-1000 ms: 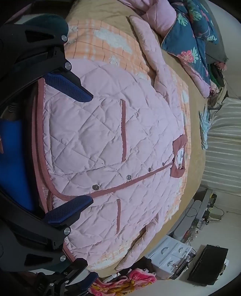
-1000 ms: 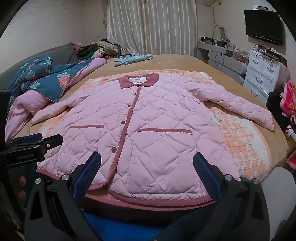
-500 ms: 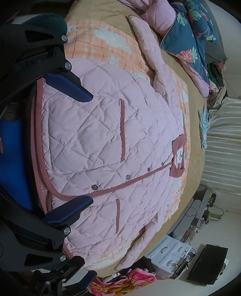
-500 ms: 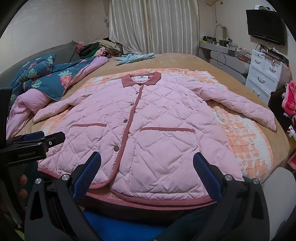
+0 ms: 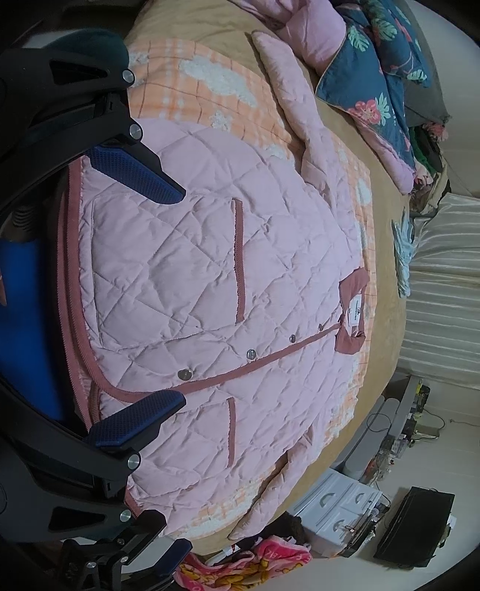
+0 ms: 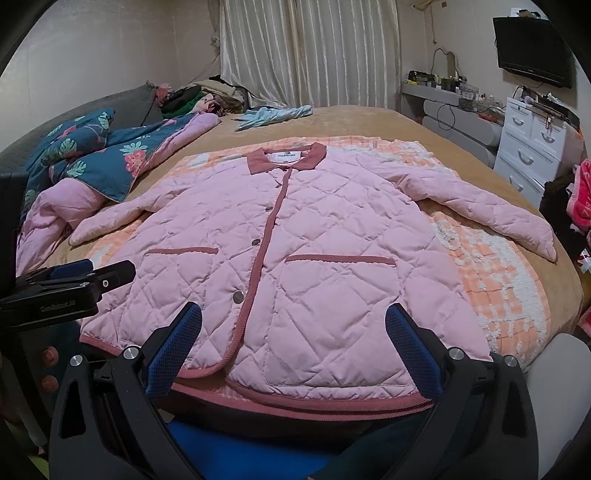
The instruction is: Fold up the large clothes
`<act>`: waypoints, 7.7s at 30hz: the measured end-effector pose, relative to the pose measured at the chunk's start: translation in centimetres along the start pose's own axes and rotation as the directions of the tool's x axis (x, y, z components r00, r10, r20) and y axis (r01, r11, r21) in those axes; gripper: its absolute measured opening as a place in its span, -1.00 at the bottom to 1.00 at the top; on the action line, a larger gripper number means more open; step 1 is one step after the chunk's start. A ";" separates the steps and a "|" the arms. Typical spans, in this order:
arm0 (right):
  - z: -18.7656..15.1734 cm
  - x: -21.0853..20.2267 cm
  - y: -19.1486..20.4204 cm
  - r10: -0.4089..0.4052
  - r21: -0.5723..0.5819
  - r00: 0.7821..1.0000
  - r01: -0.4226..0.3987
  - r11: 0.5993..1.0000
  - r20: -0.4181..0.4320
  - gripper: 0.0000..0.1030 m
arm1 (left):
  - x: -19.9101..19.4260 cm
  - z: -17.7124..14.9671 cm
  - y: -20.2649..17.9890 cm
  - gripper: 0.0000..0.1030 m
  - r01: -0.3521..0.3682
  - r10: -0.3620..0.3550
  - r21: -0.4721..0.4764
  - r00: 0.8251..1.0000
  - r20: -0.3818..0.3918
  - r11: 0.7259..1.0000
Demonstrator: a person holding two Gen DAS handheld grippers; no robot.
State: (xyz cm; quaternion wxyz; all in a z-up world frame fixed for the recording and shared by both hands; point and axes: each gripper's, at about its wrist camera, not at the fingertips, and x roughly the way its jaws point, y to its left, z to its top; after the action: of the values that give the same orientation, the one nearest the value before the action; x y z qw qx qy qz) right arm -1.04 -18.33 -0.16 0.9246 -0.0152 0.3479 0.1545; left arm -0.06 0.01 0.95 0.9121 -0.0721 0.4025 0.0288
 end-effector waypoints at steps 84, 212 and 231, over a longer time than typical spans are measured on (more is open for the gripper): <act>22.1 7.9 -20.5 -0.256 0.365 0.950 0.178 0.914 0.178 0.92 | 15.1 21.5 -10.7 0.84 0.046 -0.045 0.003 0.998 -0.051 0.999; 25.0 32.2 10.4 0.055 -0.244 0.997 -0.042 0.969 0.047 -0.56 | 21.5 23.8 21.4 0.84 0.248 -0.285 -0.572 0.958 0.026 0.782; 17.4 31.8 12.7 0.213 -0.349 0.956 -0.274 0.896 -0.203 0.73 | 28.5 20.3 15.5 0.74 0.293 -0.408 -0.517 0.905 -0.122 0.804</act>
State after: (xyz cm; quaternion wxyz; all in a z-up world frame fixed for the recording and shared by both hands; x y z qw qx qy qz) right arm 28.92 4.85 -6.53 0.8471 -0.1592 0.3843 0.3308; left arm 32.24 18.33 -8.31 0.8012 -0.3758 0.4631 -0.0495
